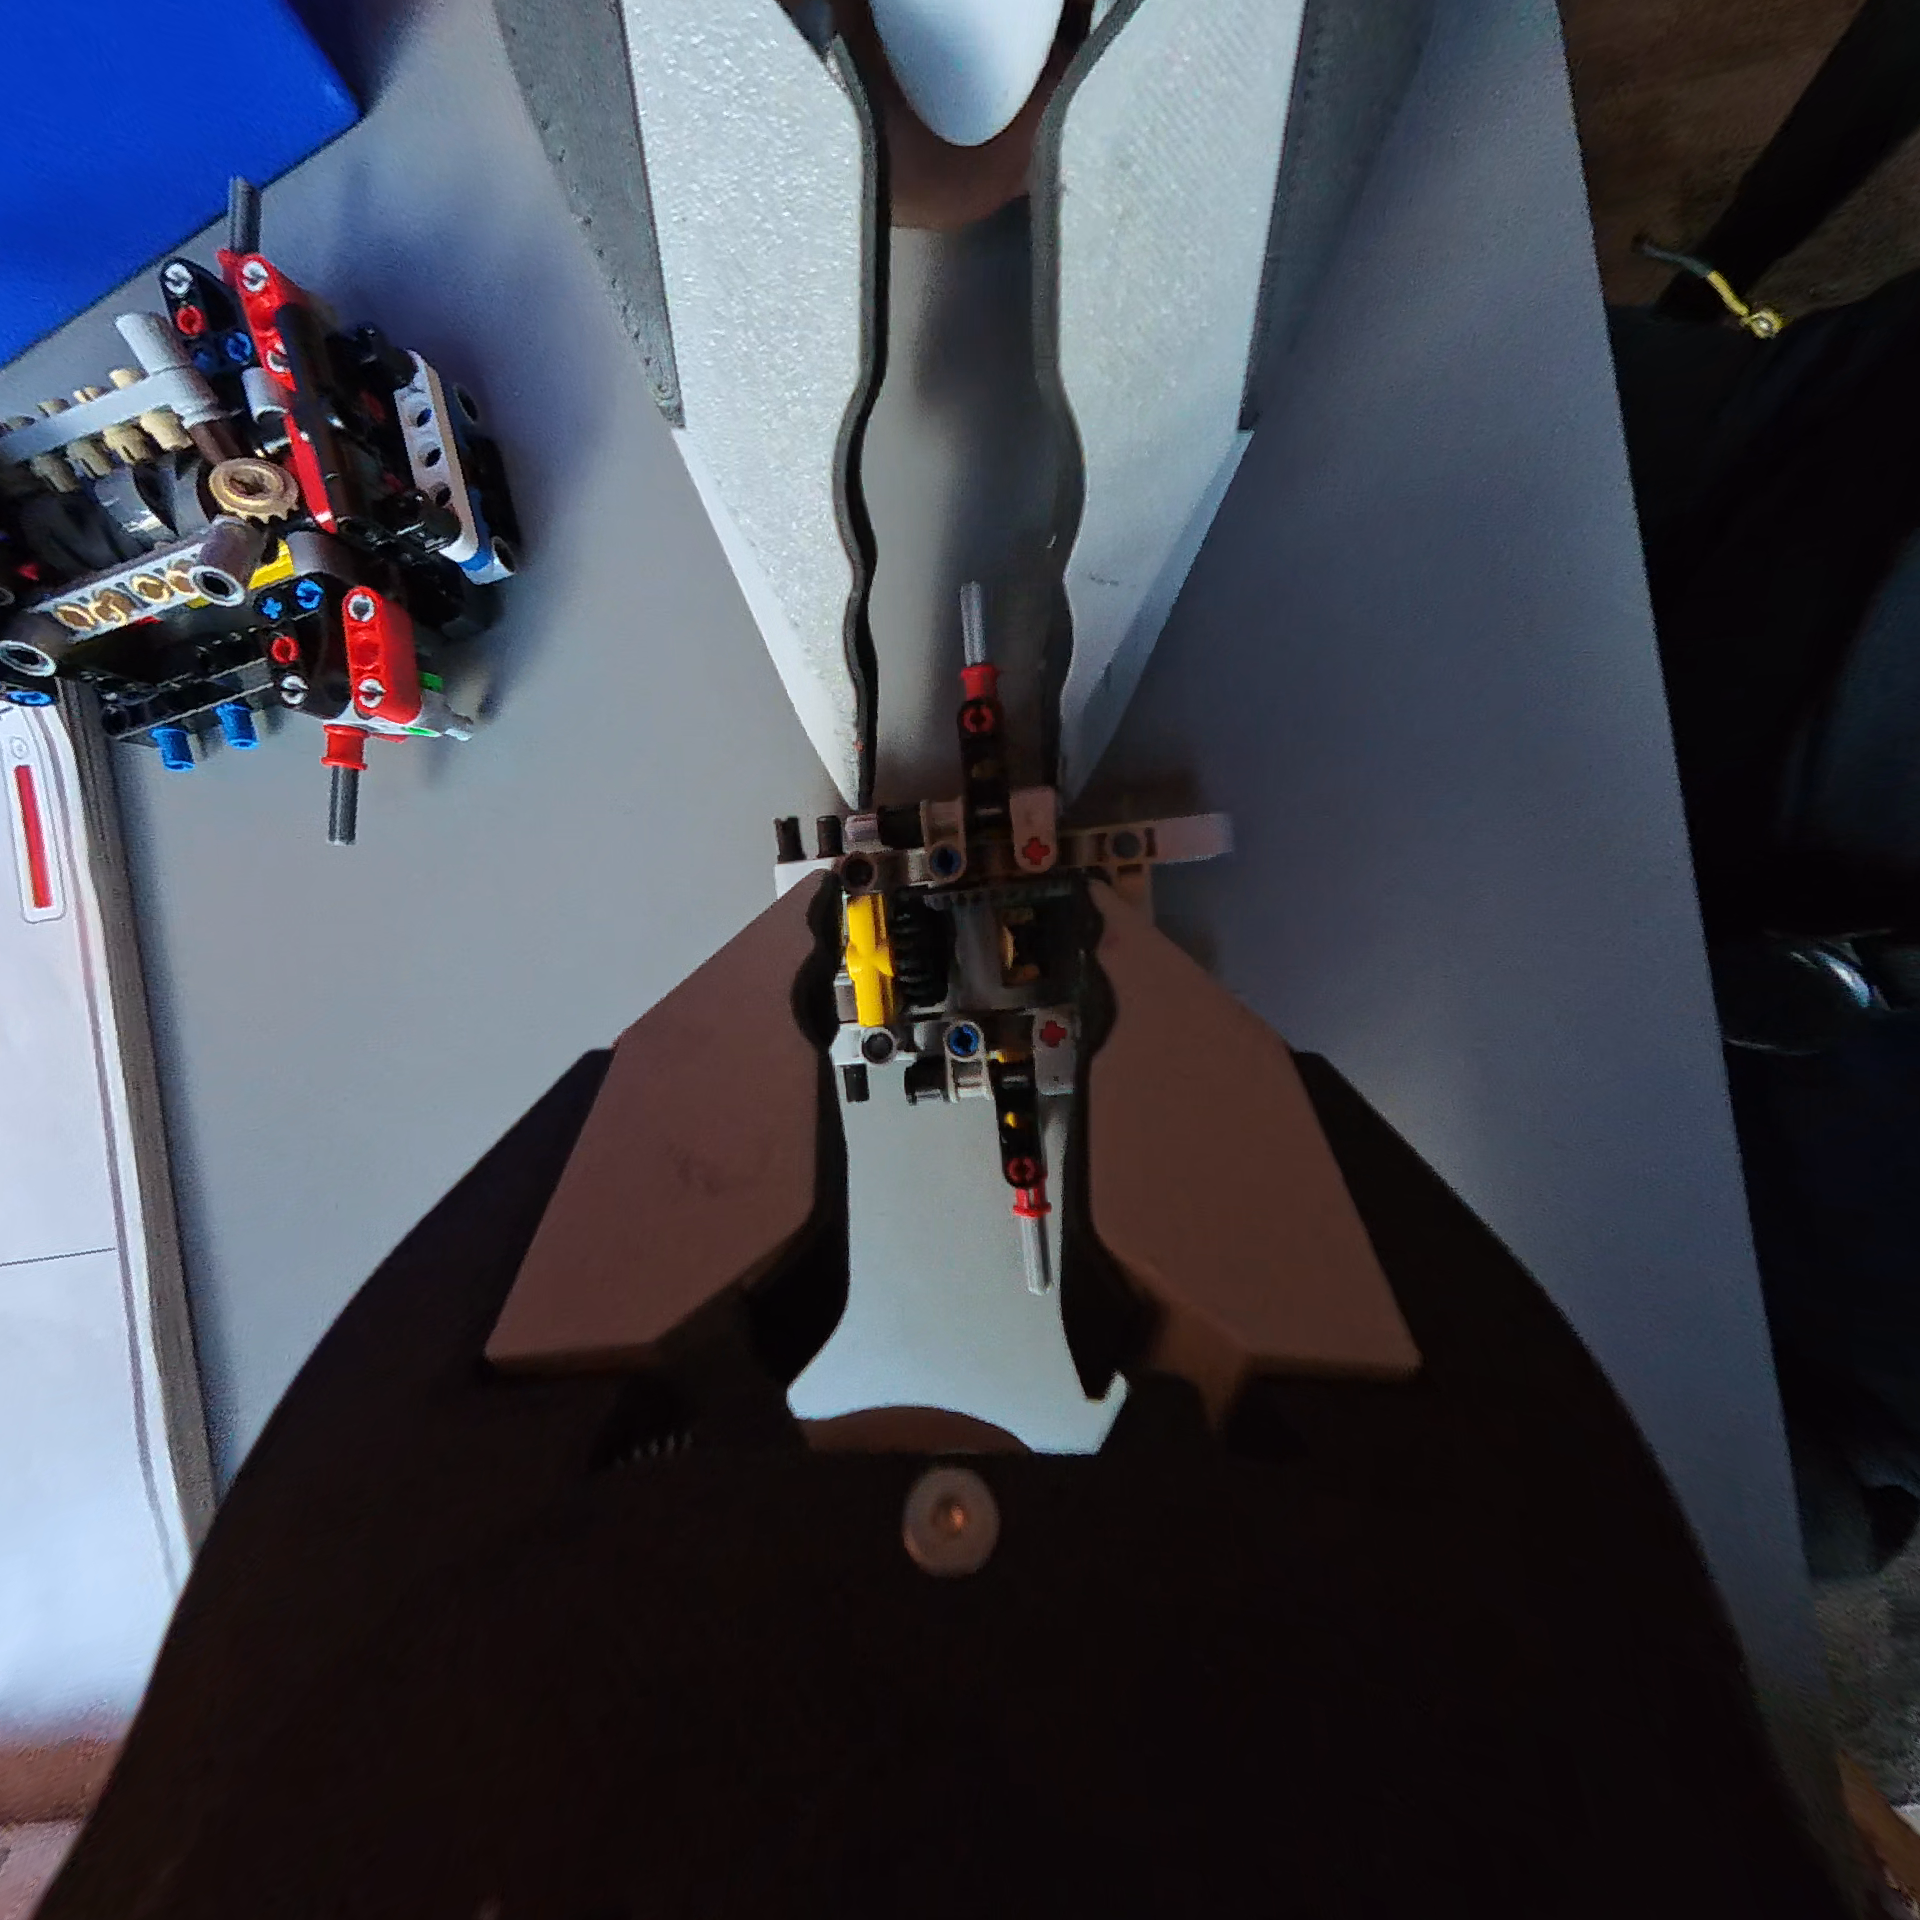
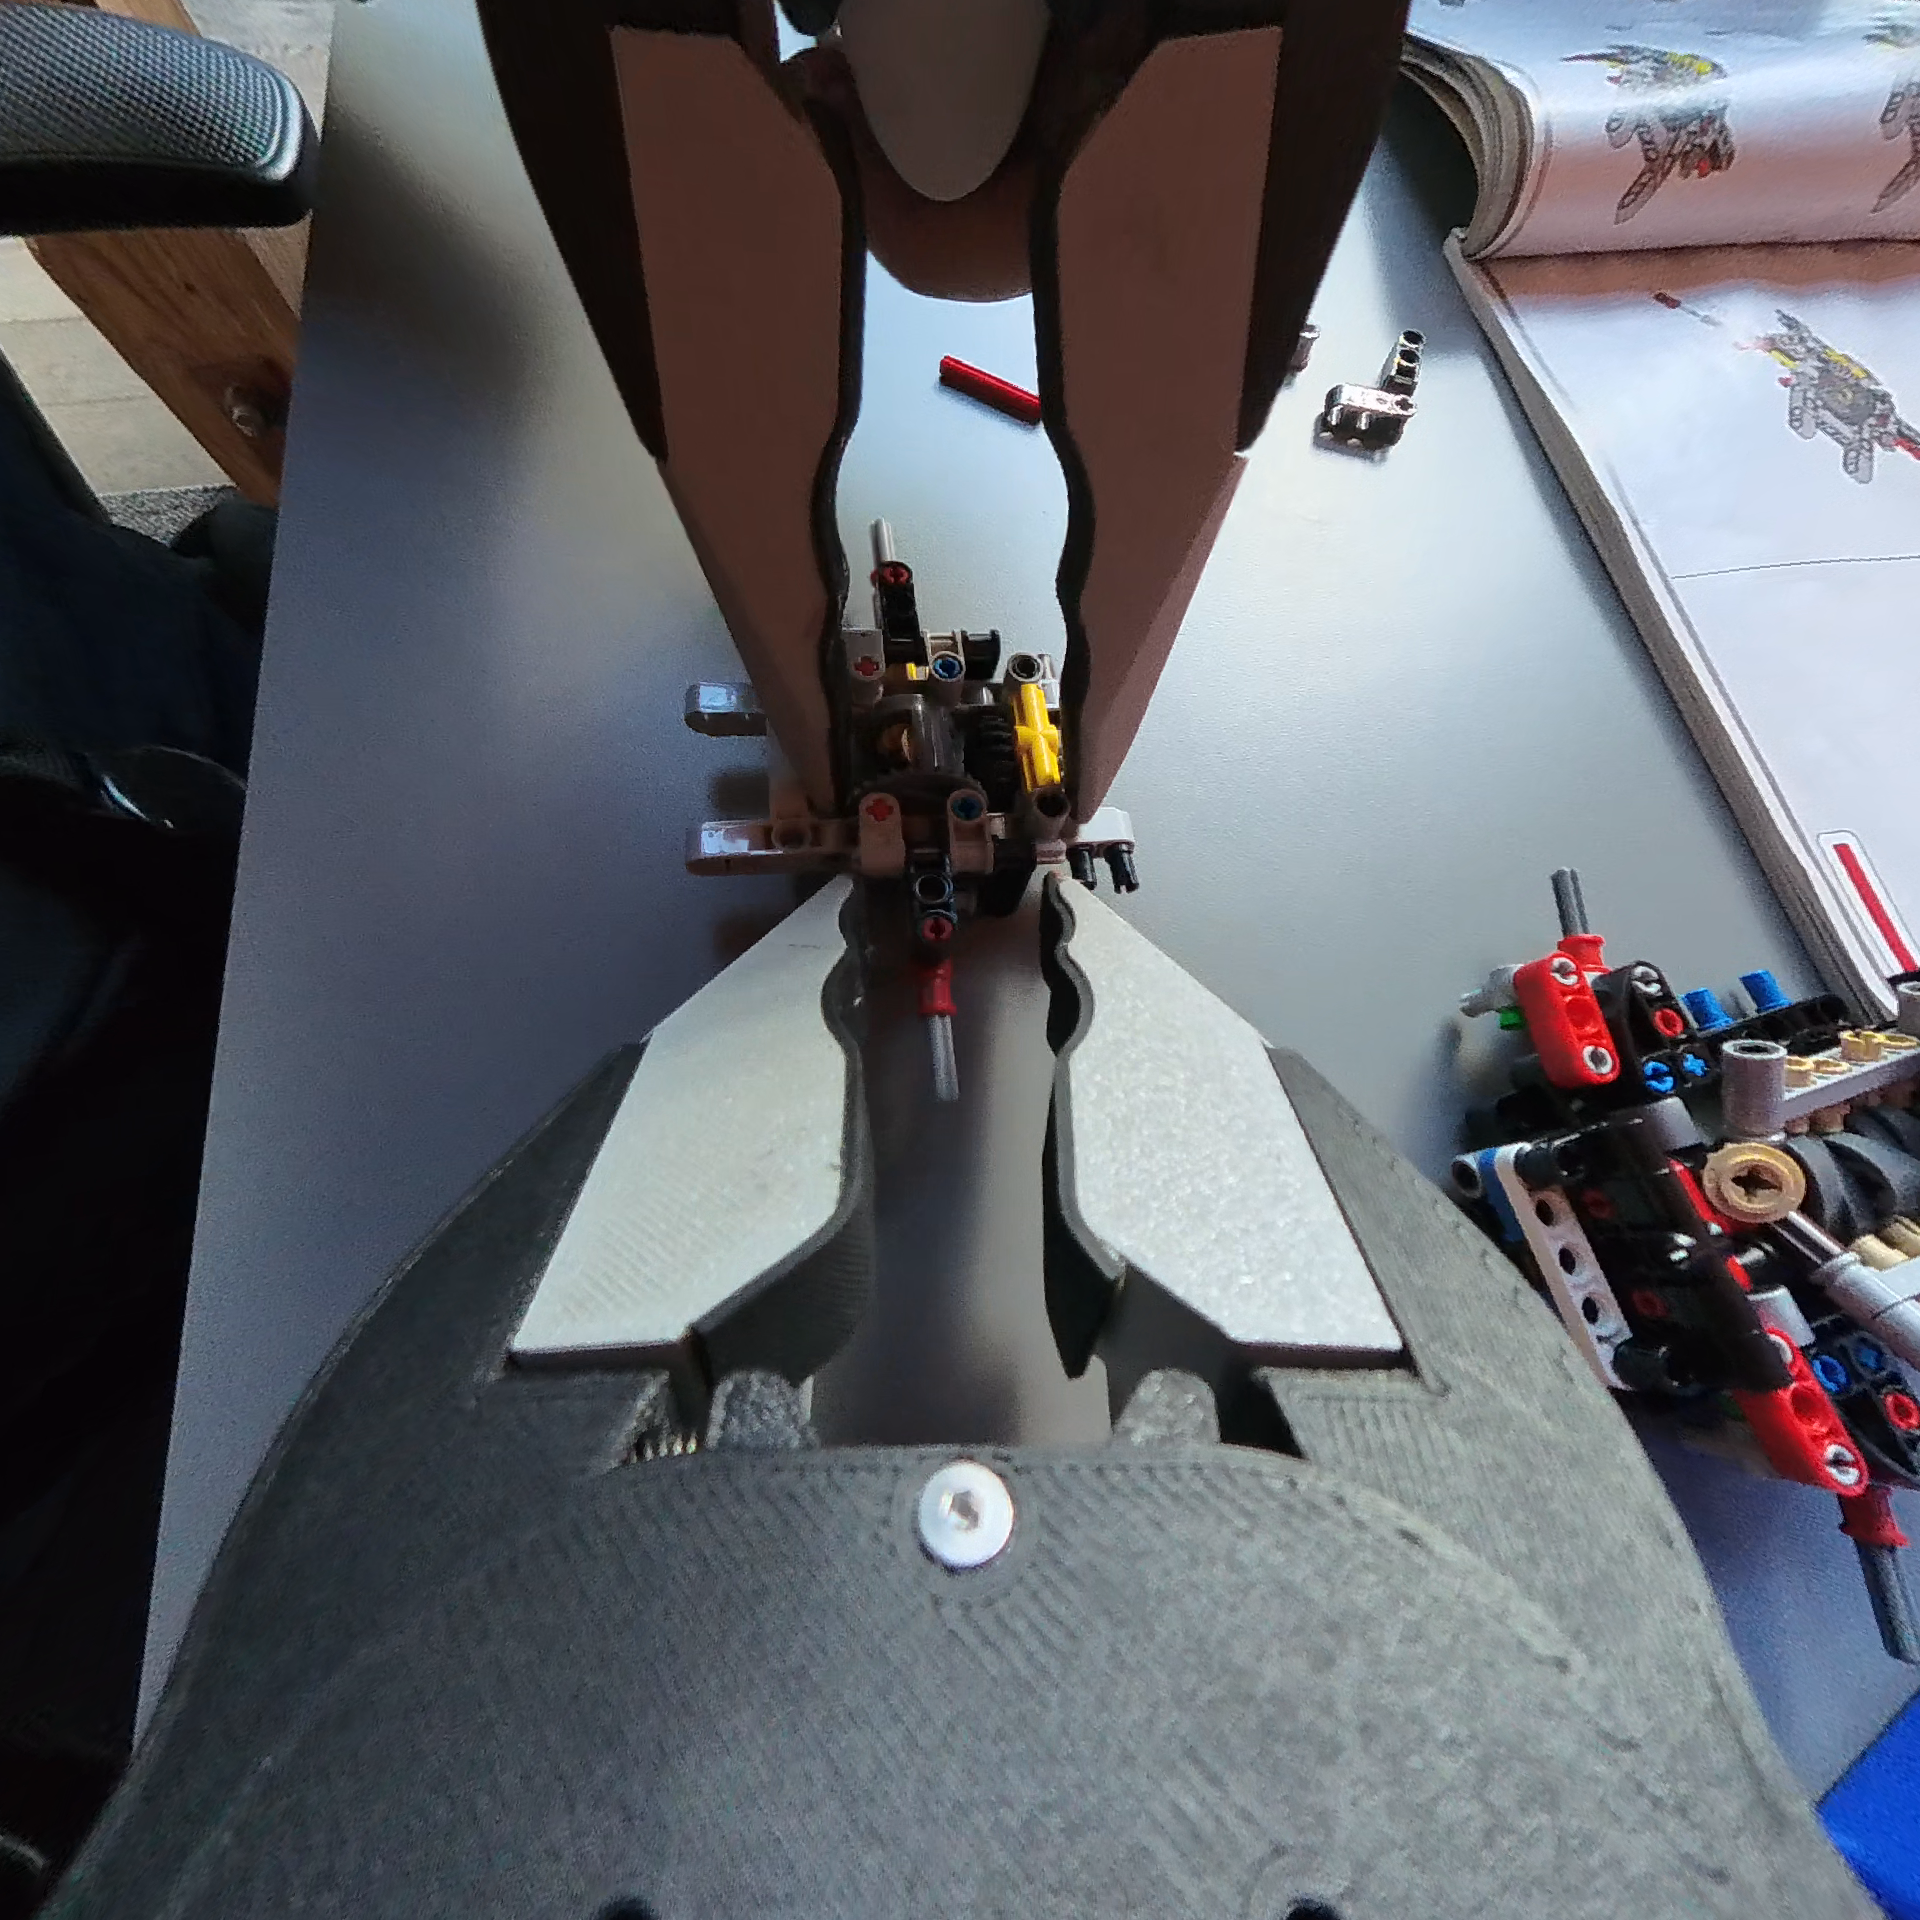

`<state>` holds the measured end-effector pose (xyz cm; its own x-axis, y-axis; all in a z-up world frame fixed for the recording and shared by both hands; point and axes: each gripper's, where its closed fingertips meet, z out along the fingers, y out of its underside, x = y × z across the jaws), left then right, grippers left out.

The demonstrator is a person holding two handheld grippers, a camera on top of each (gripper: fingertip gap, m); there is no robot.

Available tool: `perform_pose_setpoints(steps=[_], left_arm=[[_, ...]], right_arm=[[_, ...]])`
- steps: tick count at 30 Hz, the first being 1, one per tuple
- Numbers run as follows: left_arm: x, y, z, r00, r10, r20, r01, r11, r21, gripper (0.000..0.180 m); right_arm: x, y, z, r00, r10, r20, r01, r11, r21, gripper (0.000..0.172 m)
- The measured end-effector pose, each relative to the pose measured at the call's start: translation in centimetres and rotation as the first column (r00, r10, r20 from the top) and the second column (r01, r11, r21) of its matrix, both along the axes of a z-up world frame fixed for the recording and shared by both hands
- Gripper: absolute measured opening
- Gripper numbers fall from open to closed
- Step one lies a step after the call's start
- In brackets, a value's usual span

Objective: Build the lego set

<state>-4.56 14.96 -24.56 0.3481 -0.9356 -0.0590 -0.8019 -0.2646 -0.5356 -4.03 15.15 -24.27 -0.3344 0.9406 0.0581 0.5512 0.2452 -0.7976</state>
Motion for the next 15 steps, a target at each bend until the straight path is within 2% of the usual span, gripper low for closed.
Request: perform_pose_setpoints(steps=[6, 15], left_arm=[[0.3, -0.5, 0.1, 0.999, -0.036, 0.012, 0.035, 0.997, 0.062, 0.041], [0.3, -1.0, 0.1, 0.995, -0.088, 0.041, 0.082, 0.988, 0.133, 0.041]], right_arm=[[0.1, -0.4, 0.1, 0.999, 0.039, -0.010, -0.039, 0.999, 0.012, 0.036], [-0.1, -1.2, 0.1, 0.995, 0.100, -0.021, -0.099, 0.994, 0.043, 0.035]])
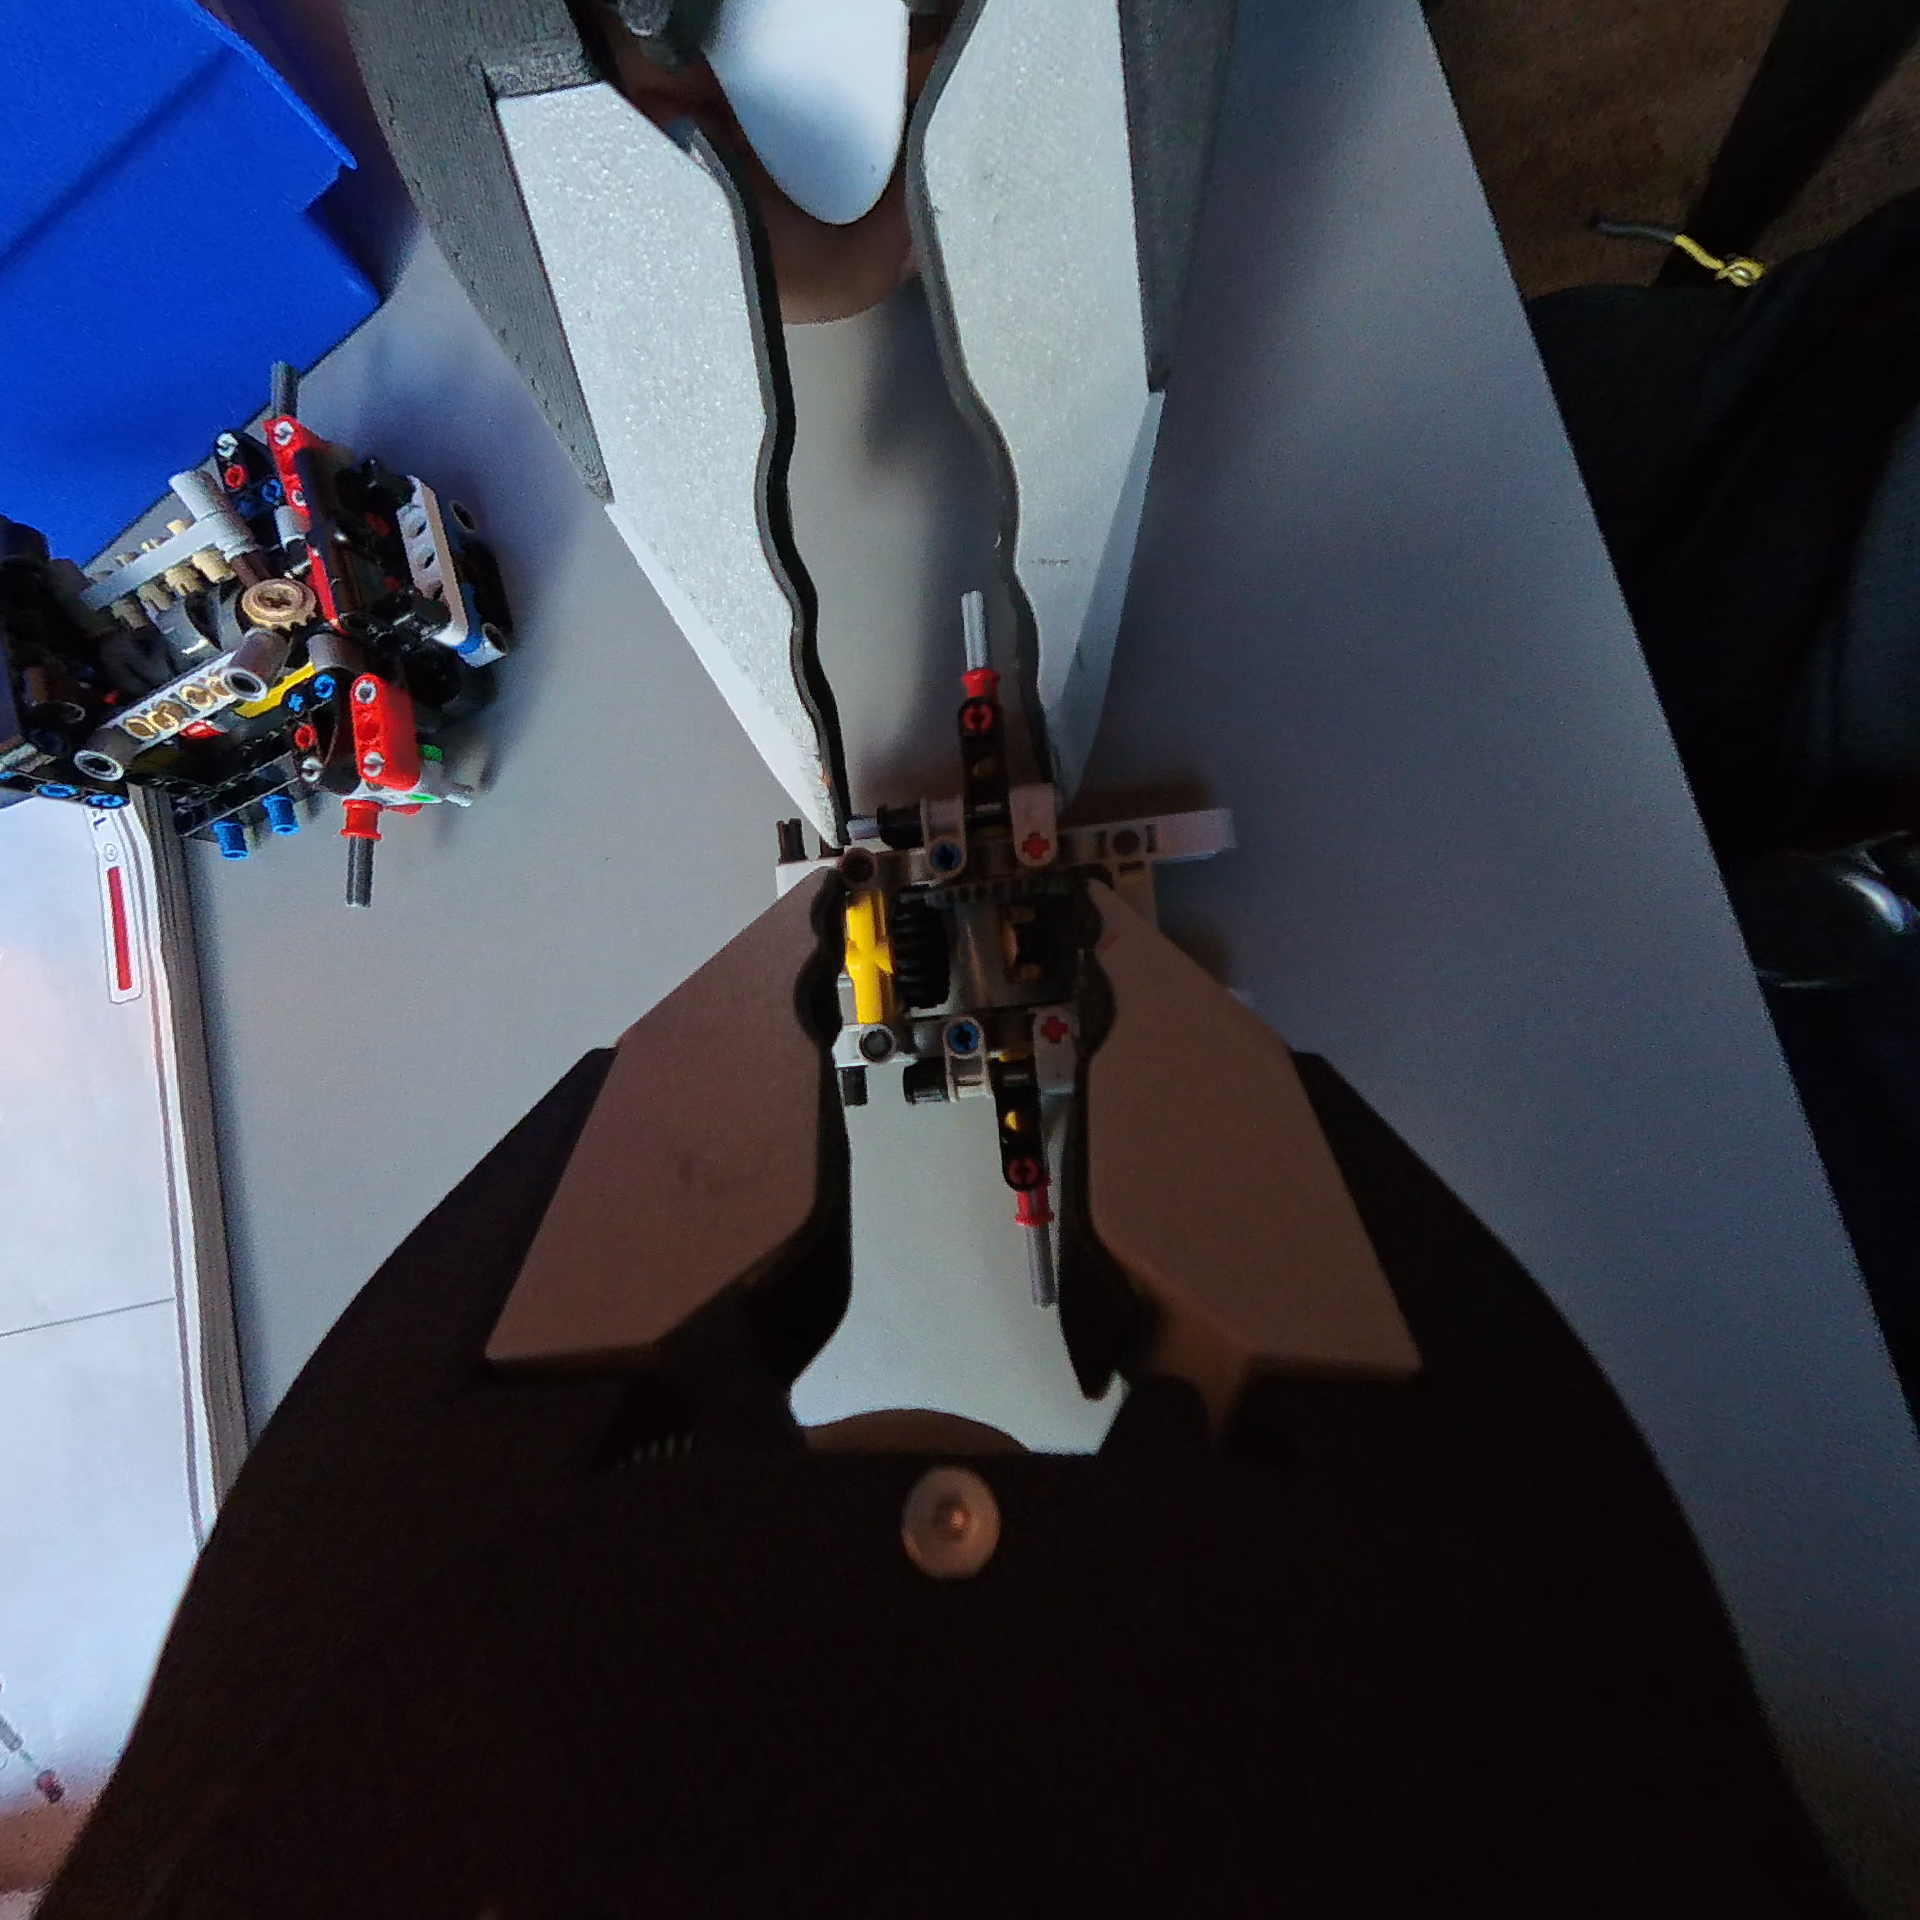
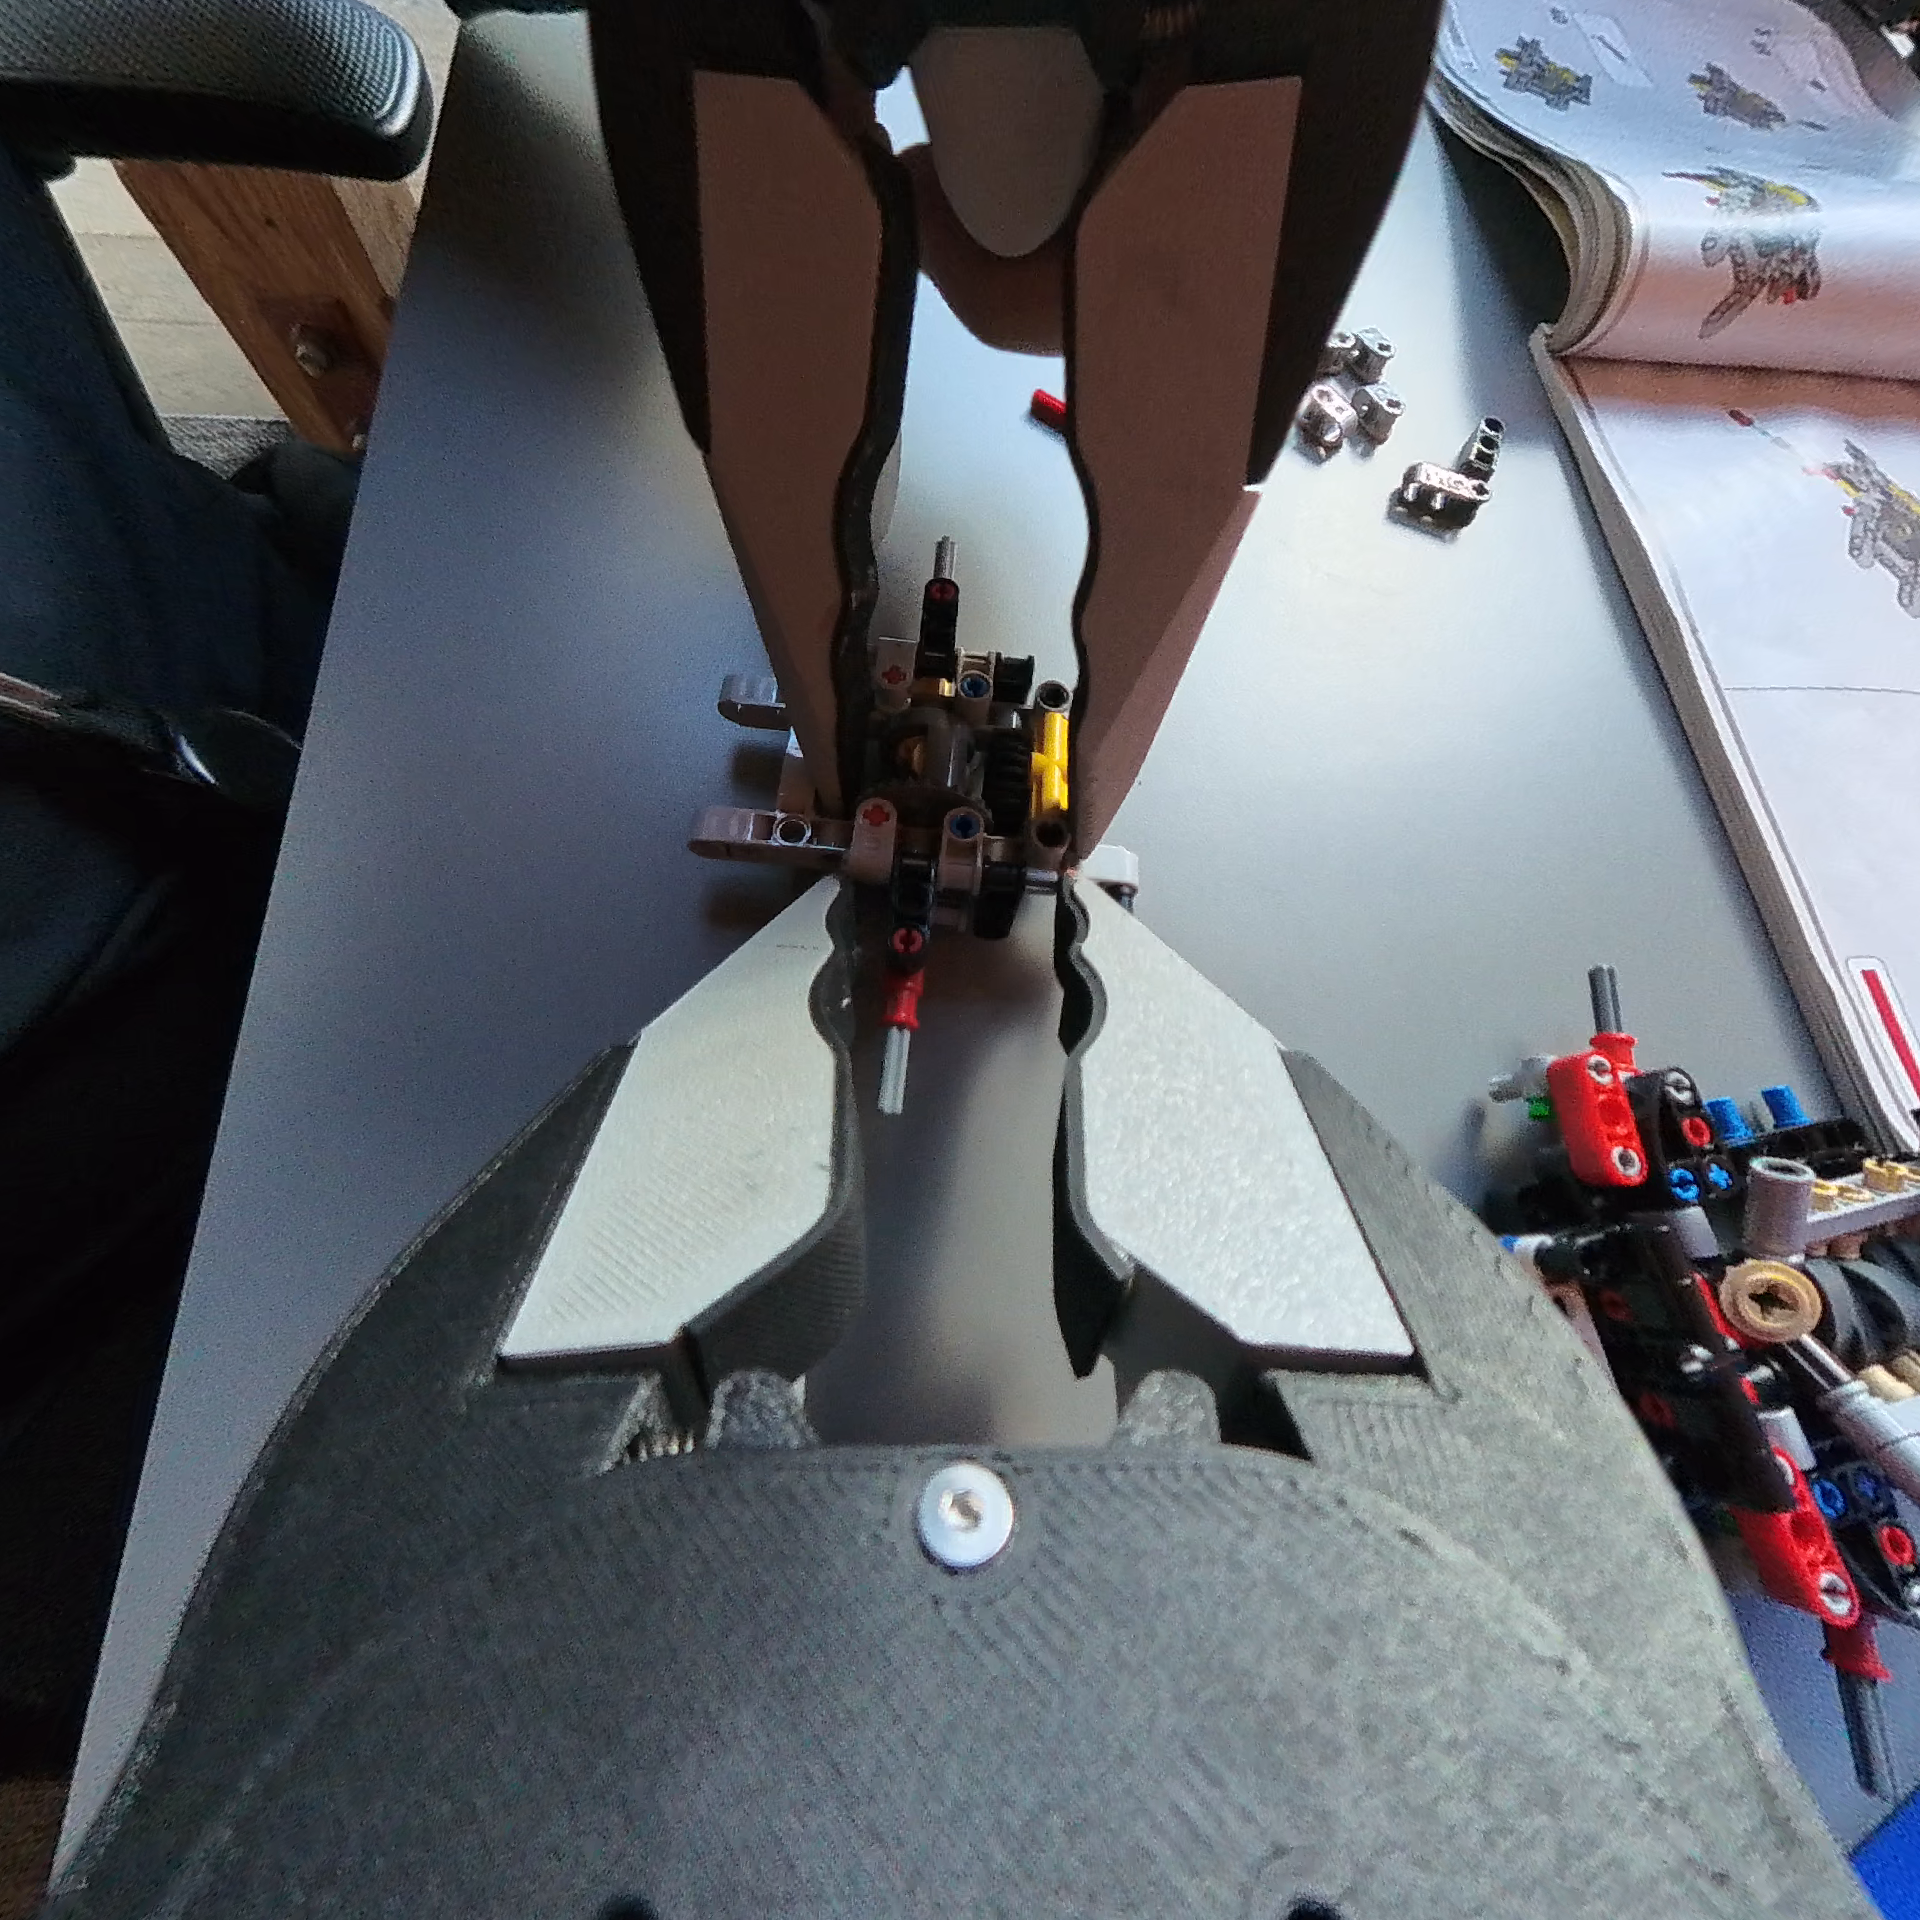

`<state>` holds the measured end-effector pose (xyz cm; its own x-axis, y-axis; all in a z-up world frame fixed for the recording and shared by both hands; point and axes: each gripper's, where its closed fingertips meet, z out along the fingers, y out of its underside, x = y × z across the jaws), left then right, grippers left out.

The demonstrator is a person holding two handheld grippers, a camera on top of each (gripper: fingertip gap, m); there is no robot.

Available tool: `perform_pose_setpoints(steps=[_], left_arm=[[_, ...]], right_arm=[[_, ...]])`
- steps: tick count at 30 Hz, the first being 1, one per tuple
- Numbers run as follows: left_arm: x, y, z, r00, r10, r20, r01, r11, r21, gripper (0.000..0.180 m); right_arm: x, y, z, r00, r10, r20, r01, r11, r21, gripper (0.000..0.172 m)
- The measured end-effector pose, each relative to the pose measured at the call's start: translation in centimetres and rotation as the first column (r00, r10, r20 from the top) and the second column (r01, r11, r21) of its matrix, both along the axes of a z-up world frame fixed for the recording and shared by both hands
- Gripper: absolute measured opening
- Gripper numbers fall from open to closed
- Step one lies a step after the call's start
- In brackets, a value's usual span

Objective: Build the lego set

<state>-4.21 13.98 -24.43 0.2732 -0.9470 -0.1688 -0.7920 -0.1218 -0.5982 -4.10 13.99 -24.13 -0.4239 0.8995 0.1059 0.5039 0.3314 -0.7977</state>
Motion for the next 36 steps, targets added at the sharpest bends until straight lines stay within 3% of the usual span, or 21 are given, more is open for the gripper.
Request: perform_pose_setpoints(steps=[13, 18, 29, 36], left_arm=[[0.03, -0.22, -0.01, 0.998, -0.030, 0.051, 0.030, 1.000, 0.001, 0.040], [-0.03, -0.21, -0.05, 0.997, -0.022, 0.078, 0.024, 0.999, -0.023, 0.040], [0.52, -0.36, 0.03, 0.992, -0.034, 0.118, 0.038, 0.999, -0.034, 0.040], [0.45, -0.33, -0.02, 0.986, -0.029, 0.162, 0.039, 0.998, -0.057, 0.040]], right_arm=[[-0.14, -0.29, -0.04, 1.000, 0.021, -0.004, -0.021, 0.999, 0.034, 0.035], [-0.17, -0.34, -0.13, 0.999, -0.014, 0.042, 0.017, 0.998, -0.054, 0.035], [0.21, -0.12, -0.45, 0.999, 0.024, 0.036, -0.032, 0.963, 0.267, 0.028], [0.12, -0.11, -0.54, 0.999, 0.023, 0.049, -0.032, 0.983, 0.183, 0.029]])
